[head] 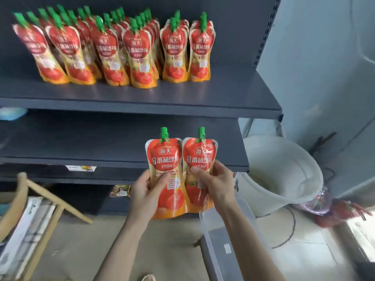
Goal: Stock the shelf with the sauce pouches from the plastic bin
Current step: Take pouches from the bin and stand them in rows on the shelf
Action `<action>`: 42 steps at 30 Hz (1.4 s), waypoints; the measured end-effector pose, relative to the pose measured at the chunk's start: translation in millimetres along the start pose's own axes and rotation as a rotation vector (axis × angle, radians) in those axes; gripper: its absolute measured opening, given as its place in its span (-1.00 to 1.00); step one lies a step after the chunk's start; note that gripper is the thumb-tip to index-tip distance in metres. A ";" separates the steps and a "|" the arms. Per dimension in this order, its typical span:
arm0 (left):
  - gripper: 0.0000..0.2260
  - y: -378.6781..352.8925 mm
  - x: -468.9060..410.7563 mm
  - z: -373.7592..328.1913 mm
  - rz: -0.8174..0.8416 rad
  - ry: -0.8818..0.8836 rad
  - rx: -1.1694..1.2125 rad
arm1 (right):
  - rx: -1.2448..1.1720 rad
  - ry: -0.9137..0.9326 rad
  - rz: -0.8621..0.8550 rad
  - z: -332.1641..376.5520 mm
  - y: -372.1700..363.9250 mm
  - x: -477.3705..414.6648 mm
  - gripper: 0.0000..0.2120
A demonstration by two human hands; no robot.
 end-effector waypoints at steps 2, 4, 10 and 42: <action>-0.88 17.5 -25.1 -16.9 0.021 -0.047 -0.001 | 0.027 0.064 -0.048 14.3 -21.6 -12.3 -0.84; -0.86 31.2 -48.5 -34.8 0.044 -0.082 0.011 | 0.044 0.122 -0.092 28.6 -40.1 -24.7 -0.85; -0.88 48.2 -112.6 -92.1 0.089 -0.216 0.024 | 0.047 0.287 -0.170 82.2 -72.6 -64.2 -0.84; -0.59 -62.7 -310.5 -117.7 0.074 -0.363 -0.196 | 0.308 0.432 -0.133 112.7 -30.5 -286.9 -0.66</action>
Point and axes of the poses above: each hand's wrist, its own x-axis away from the middle knuckle, its own y-axis out of the back of the hand, z = x × y, the point moved 7 cm from there along -x, towards the middle knuckle
